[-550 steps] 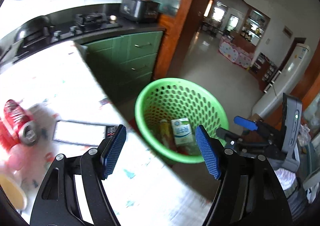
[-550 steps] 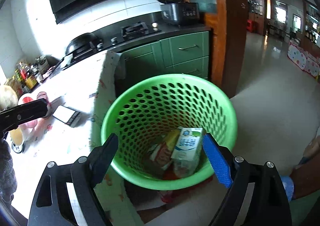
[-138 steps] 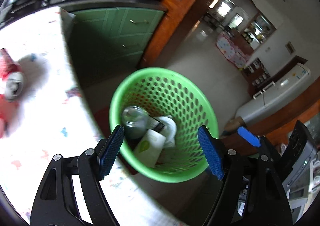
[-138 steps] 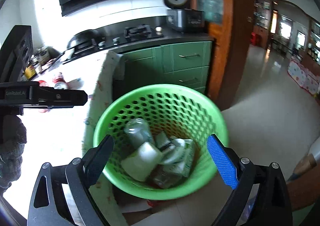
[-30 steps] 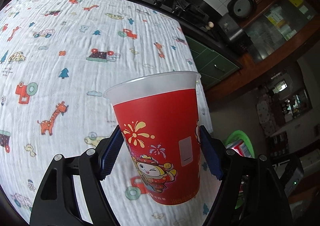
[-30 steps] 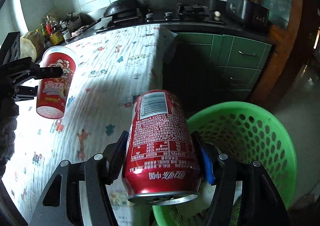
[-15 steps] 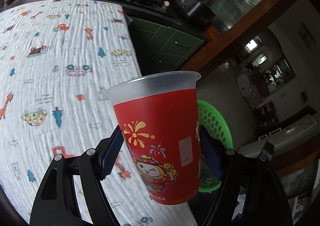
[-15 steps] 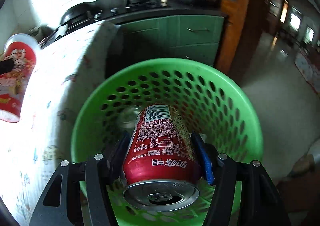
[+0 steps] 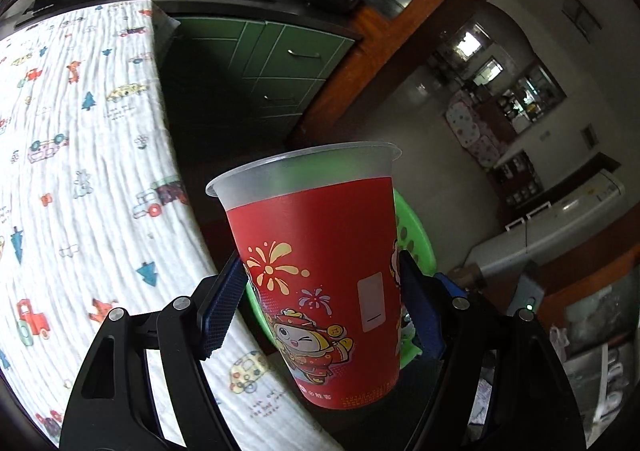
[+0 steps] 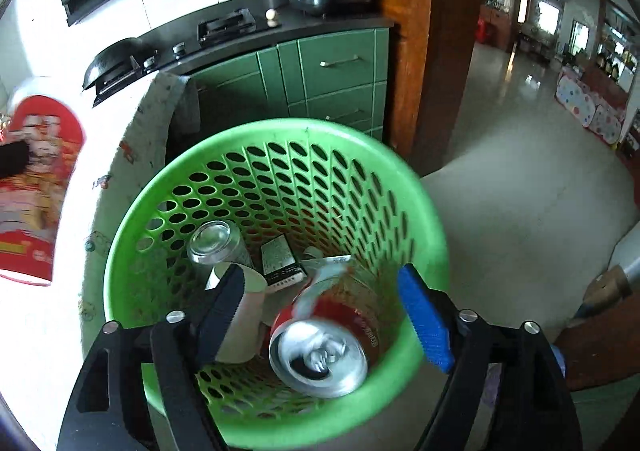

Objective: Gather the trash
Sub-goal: 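Drop the Coca-Cola can into the basket with the right tool while the left tool carries the red cup, then open the left tool over the basket to drop the red cup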

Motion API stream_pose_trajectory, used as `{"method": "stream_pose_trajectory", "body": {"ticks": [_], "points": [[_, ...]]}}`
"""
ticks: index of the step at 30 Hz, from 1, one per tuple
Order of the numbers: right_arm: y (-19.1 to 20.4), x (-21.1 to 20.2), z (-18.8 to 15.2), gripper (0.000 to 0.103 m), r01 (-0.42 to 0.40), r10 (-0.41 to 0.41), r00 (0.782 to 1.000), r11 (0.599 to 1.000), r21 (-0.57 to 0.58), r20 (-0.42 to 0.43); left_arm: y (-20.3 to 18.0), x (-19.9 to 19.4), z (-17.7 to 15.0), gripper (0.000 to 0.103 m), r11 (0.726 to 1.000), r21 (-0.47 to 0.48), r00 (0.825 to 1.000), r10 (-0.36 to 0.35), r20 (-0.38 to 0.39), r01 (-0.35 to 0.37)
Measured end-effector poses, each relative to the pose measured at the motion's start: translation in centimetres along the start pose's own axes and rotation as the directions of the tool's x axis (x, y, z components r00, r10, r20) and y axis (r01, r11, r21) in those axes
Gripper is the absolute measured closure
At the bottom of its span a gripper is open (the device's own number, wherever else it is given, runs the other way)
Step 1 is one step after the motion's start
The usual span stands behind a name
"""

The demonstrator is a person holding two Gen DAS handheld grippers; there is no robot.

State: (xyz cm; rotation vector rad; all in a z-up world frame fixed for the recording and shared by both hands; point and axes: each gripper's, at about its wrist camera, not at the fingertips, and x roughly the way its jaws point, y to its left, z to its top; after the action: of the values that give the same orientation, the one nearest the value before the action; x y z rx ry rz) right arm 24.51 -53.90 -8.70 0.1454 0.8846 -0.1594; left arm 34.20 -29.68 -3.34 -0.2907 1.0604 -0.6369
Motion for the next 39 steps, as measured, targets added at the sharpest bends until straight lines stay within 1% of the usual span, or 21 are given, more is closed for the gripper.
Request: {"method": "stream_pose_trajectory", "body": {"ticks": [1, 3, 5, 10, 13, 16, 18, 22, 24, 27, 30, 33, 35, 36, 39], "points": [[0.1, -0.6, -0.1, 0.026, 0.003, -0.003, 1.0, 1.0, -0.006, 0.012, -0.4, 0.7, -0.1, 0.03, 1.0, 0.005, 1.0, -0.005, -0.012, 0.005], [-0.1, -1.9, -0.6, 0.022, 0.004, -0.004, 0.999, 1.0, -0.007, 0.04, -1.1, 2.0, -0.3, 0.03, 1.0, 0.021, 1.0, -0.008, -0.03, 0.009], [-0.1, -3.1, -1.2, 0.019, -0.013, 0.013, 0.998, 1.0, -0.005, 0.062, -1.8, 3.2, -0.4, 0.029, 0.999, 0.036, 0.999, -0.01, -0.046, 0.012], [-0.1, -5.2, -2.3, 0.016, -0.033, 0.031, 0.993, 0.999, 0.015, 0.111, -2.9, 5.8, -0.8, 0.028, 0.997, 0.071, 0.997, -0.005, -0.077, 0.01], [0.0, -6.2, -3.0, 0.015, -0.054, 0.05, 0.989, 0.998, 0.03, 0.137, -3.0, 6.7, -0.7, 0.028, 0.996, 0.084, 0.997, -0.007, -0.083, 0.014], [0.5, -6.7, -3.5, 0.015, -0.066, 0.06, 0.988, 0.997, 0.033, 0.141, -2.8, 6.8, -0.6, 0.028, 0.995, 0.096, 0.997, -0.003, -0.079, 0.011], [1.1, -6.9, -3.8, 0.015, -0.061, 0.057, 0.988, 0.998, 0.027, 0.14, -2.9, 6.4, -0.9, 0.026, 0.994, 0.109, 0.997, 0.003, -0.074, 0.005], [2.2, -7.4, -4.3, 0.015, -0.02, 0.02, 0.989, 1.0, -0.002, 0.143, -3.2, 5.0, -1.7, 0.025, 0.988, 0.153, 0.998, 0.027, -0.048, -0.019], [2.6, -7.7, -4.5, 0.014, 0.0, 0.002, 0.989, 1.0, -0.016, 0.145, -3.6, 3.9, -1.9, 0.025, 0.981, 0.188, 0.999, 0.045, -0.022, -0.04], [3.1, -8.3, -5.0, 0.012, 0.024, -0.02, 0.988, 0.999, -0.027, 0.151, -4.0, 2.0, -2.4, 0.021, 0.973, 0.223, 0.998, 0.059, 0.023, -0.062], [3.6, -9.0, -5.6, 0.011, 0.023, -0.02, 0.987, 1.0, -0.021, 0.157, -4.2, 0.2, -3.2, 0.02, 0.965, 0.25, 0.996, 0.071, 0.056, -0.083], [4.0, -9.6, -6.2, 0.011, 0.02, -0.017, 0.987, 1.0, -0.017, 0.159, -4.4, -1.6, -3.8, 0.017, 0.955, 0.276, 0.992, 0.083, 0.092, -0.106], [4.4, -10.2, -6.5, 0.011, 0.018, -0.016, 0.987, 1.0, -0.011, 0.163, -4.6, -3.1, -4.4, 0.016, 0.947, 0.296, 0.988, 0.091, 0.124, -0.125], [4.5, -10.5, -6.6, 0.011, 0.015, -0.014, 0.986, 1.0, -0.01, 0.164, -4.6, -3.8, -4.7, 0.013, 0.944, 0.302, 0.986, 0.093, 0.136, -0.13], [5.2, -11.4, -6.9, 0.01, 0.019, -0.017, 0.986, 1.0, -0.007, 0.166, -4.9, -5.7, -5.8, 0.011, 0.936, 0.319, 0.98, 0.099, 0.175, -0.152]]}}
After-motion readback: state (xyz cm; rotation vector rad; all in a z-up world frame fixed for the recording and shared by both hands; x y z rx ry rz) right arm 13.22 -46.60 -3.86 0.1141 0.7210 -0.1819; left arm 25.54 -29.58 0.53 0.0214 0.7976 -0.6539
